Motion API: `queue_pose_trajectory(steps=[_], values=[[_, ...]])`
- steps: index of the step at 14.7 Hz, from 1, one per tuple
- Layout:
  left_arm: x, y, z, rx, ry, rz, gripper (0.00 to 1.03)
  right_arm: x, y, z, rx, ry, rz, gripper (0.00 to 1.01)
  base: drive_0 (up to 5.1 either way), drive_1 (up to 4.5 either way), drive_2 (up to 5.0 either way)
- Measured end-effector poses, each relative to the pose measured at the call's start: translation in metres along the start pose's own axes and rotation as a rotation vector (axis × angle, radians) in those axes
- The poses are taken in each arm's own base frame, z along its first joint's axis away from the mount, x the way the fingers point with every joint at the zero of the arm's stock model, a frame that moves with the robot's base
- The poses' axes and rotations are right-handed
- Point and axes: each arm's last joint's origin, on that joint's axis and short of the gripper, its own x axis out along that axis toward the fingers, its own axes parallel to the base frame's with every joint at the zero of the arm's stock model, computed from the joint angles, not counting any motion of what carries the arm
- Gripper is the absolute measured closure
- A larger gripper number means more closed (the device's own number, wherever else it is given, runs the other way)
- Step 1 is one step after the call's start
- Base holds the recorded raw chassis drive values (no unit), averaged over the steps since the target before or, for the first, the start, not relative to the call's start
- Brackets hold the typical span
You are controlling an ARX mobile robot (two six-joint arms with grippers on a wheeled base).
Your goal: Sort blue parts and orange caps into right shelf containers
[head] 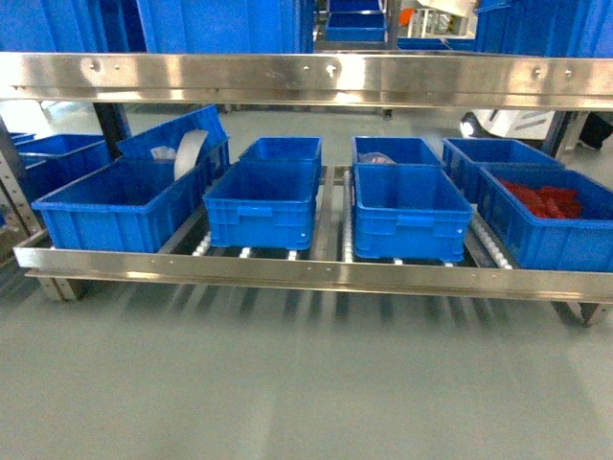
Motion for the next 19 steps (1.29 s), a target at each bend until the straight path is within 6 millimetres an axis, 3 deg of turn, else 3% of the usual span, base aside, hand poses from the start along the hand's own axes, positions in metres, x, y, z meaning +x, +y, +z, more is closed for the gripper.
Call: queue_pose_trajectory(steps=[4, 11, 16, 19], values=[[0.0000, -0.0007, 0.0001, 0.000, -0.001, -0.006, 0.59, 0.0000, -0.0001, -0.0001, 0.000, 0.000, -0.002, 0.59, -0.6, -0.60, -0.6], [-0.0005, -0.0002, 0.0005, 0.000, -0.004, -0.001, 0.59, -0.0005, -0.0003, 0.0003, 0.002, -0.004, -0.001, 0.59, 0.0, 3.93, -3.9], [-0.0005, -0.0002, 0.0004, 0.000, -0.002, -0.002, 0.59, -0.0005, -0.0003, 0.0001, 0.001, -0.002, -0.002, 0.59, -3.5, 4.78, -1.3], [-0.0003, 0.0012, 0.0008, -0.001, -0.007, 0.011, 0.59, 0.0005, 0.0004, -0.0001, -0.001, 0.002, 0.003, 0.59, -0.1, -0.13, -0.1]])
